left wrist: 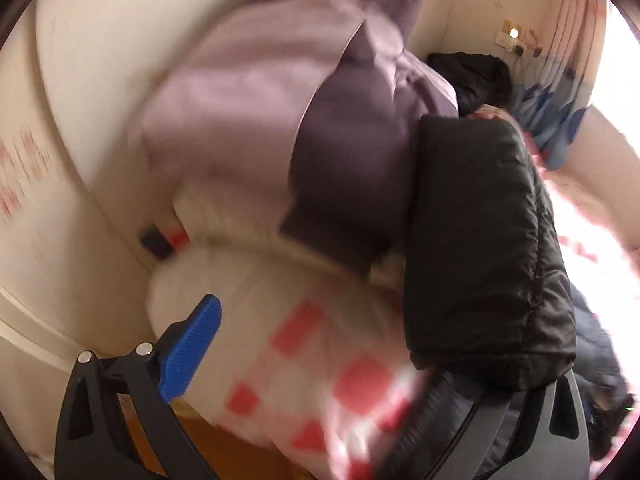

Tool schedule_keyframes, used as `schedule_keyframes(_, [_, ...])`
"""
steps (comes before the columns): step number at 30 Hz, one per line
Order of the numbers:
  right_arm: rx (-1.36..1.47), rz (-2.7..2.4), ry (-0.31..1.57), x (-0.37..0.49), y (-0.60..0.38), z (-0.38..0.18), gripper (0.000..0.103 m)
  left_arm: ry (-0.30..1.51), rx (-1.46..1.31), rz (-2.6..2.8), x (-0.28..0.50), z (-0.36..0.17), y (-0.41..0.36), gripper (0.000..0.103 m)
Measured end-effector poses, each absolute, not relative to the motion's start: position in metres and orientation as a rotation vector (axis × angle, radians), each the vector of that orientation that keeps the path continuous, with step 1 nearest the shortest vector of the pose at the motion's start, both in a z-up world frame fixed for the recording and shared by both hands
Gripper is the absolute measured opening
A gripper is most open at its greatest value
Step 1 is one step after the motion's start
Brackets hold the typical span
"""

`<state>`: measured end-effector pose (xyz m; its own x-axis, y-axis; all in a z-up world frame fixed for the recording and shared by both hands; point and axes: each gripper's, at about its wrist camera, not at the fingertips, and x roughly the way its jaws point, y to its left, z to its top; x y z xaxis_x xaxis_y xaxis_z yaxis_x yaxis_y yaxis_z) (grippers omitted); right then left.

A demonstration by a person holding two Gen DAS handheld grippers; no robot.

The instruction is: Fold large clothes

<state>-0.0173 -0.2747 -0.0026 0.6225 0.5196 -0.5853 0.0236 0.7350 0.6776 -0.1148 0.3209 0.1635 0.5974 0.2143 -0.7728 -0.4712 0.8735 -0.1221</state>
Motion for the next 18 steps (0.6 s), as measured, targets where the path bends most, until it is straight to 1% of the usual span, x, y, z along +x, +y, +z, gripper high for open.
schedule_keyframes(2, [0.761, 0.288, 0.801, -0.033, -0.303, 0.014, 0.084, 0.821, -0.323, 0.418, -0.138, 0.160, 0.319, 0.096])
schedule_keyframes(4, [0.858, 0.209, 0.738, -0.049, -0.348, 0.021, 0.089, 0.801, -0.265, 0.429, -0.158, 0.159, 0.311, 0.096])
schedule_keyframes(7, [0.939, 0.057, 0.735, -0.058, -0.416, 0.013, 0.089, 0.776, -0.242, 0.436, -0.178, 0.151, 0.301, 0.096])
schedule_keyframes(10, [0.923, -0.074, 0.727, -0.055, -0.464, 0.012, 0.090, 0.883, -0.337, 0.364, -0.173, 0.120, 0.307, 0.096])
schedule_keyframes(11, [0.899, -0.086, 0.736, -0.048, -0.471, 0.014, 0.090, 0.929, -0.392, 0.315, -0.171, 0.106, 0.310, 0.096])
schedule_keyframes(12, [0.858, -0.092, 0.748, -0.038, -0.474, 0.019, 0.090, 0.938, -0.442, 0.288, -0.175, 0.096, 0.311, 0.096])
schedule_keyframes(14, [0.734, -0.067, 0.782, -0.006, -0.468, 0.033, 0.090, 0.863, -0.534, 0.212, -0.191, 0.095, 0.308, 0.096])
schedule_keyframes(16, [0.585, -0.035, 0.828, 0.030, -0.451, 0.044, 0.090, 0.695, -0.589, 0.221, -0.215, 0.107, 0.308, 0.096])
schedule_keyframes(18, [0.373, -0.037, 0.921, 0.080, -0.427, 0.043, 0.091, 0.530, -0.653, 0.318, -0.242, 0.114, 0.314, 0.096])
